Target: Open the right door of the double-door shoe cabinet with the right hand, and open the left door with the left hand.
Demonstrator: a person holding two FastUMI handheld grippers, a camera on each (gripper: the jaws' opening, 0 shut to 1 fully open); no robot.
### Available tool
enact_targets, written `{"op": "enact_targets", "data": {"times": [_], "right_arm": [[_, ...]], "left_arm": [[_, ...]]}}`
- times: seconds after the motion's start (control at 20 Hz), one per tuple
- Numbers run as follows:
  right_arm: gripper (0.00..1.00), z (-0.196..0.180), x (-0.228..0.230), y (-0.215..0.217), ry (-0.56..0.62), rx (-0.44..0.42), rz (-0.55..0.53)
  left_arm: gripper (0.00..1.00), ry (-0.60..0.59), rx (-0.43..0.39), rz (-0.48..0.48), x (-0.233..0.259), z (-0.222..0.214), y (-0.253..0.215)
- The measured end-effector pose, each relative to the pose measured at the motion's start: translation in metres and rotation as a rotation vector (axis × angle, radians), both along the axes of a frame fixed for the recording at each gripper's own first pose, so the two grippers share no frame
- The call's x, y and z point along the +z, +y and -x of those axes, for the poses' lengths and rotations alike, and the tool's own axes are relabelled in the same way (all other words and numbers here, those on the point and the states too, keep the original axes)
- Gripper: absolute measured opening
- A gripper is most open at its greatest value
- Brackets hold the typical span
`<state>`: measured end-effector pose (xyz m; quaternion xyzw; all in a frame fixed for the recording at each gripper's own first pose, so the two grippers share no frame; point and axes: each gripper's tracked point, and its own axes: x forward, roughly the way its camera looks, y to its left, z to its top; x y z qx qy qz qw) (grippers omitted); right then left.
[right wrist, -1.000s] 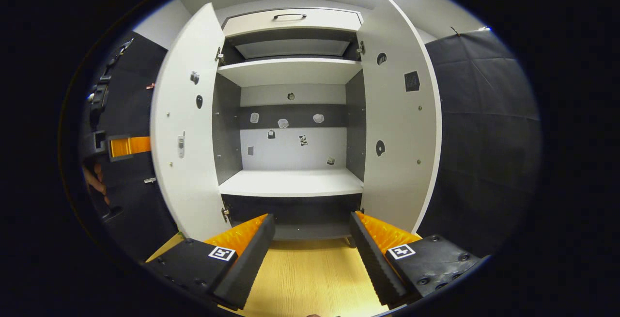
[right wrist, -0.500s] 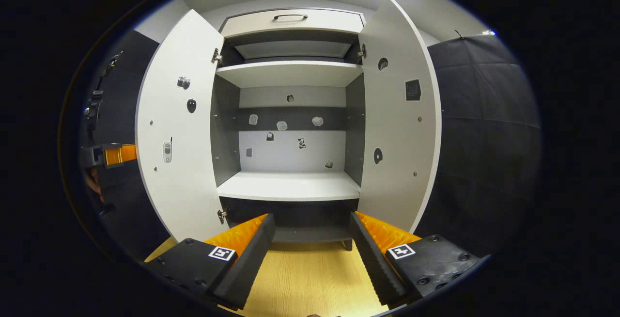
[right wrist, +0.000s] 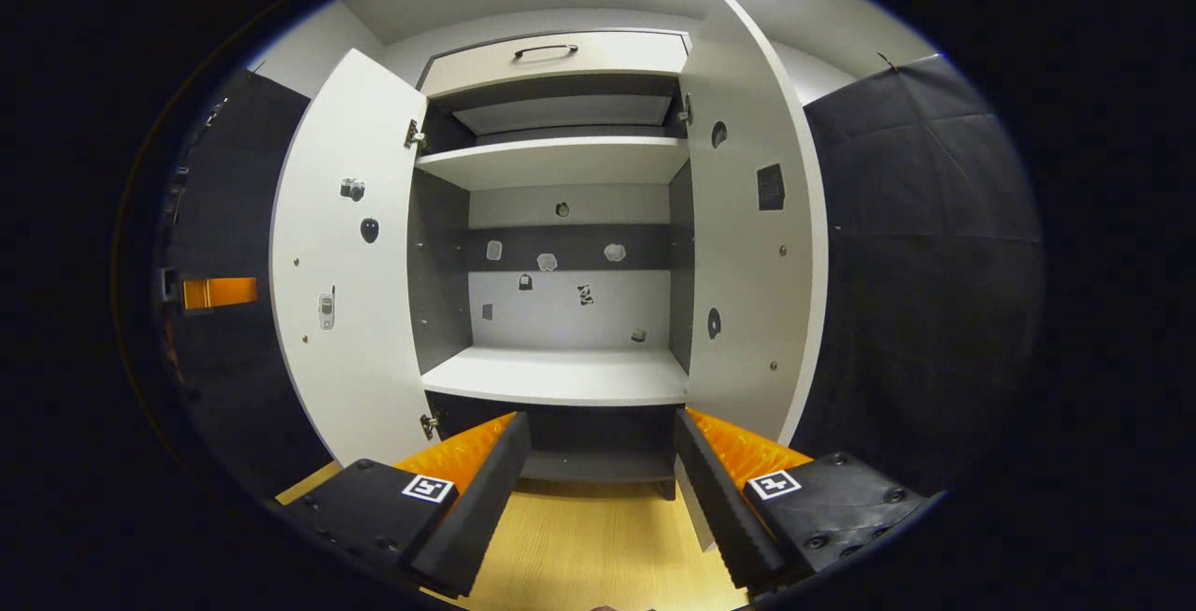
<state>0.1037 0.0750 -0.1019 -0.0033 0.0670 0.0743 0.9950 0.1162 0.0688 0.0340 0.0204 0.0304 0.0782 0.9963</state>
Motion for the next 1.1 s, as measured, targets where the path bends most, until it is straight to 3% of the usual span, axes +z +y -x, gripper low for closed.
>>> {"op": "enact_targets", "data": {"times": [0.2,0.3,0.55,0.7,0.75,1.1], "right_arm": [[0.98,0.0,0.004,-0.004,-0.012,0.038,-0.016],[0.98,0.001,0.006,-0.003,-0.008,0.054,-0.049],[0.99,0.0,0.011,-0.006,-0.012,0.053,-0.082],[0.99,-0.004,0.013,-0.006,-0.029,0.047,-0.092],[0.99,-0.004,0.011,-0.006,-0.022,0.041,-0.092],[0.98,0.002,0.011,-0.006,-0.03,0.014,-0.103]], "left_arm": [[0.06,-0.015,0.002,0.036,-0.005,0.01,-0.064],[0.13,-0.016,-0.009,0.083,-0.009,0.014,-0.098],[0.63,-0.004,-0.003,0.037,-0.019,0.021,-0.14],[0.83,0.002,-0.013,0.067,-0.025,0.02,-0.152],[0.95,0.001,-0.023,0.071,-0.028,0.02,-0.153],[0.98,-0.017,-0.002,0.006,-0.032,0.031,-0.126]]}}
